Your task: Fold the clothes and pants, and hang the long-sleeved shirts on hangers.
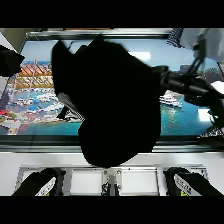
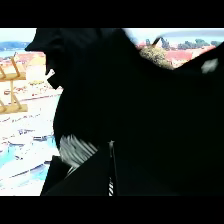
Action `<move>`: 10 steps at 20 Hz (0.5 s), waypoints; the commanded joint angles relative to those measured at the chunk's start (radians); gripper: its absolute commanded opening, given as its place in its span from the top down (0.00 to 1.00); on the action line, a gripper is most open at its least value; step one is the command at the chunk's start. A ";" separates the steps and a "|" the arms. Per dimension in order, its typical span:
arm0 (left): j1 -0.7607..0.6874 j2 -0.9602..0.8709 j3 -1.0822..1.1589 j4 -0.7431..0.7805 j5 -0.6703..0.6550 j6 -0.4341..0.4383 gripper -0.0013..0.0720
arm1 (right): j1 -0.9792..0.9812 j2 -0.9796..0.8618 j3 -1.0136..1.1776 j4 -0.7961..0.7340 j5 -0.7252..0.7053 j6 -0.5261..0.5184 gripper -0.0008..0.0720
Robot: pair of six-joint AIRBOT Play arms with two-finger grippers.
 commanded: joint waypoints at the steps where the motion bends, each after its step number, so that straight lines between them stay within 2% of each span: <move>1: 0.006 0.033 -0.112 -0.055 0.058 -0.005 0.96 | -0.173 0.111 0.001 -0.086 -0.192 0.054 0.98; 6: 0.006 0.088 -0.304 -0.126 0.223 -0.005 0.96 | -0.513 0.275 0.001 -0.380 -0.435 0.312 0.98; 10: 0.006 0.097 -0.360 -0.125 0.271 -0.005 0.97 | -0.713 0.328 0.037 -0.504 -0.571 0.450 0.98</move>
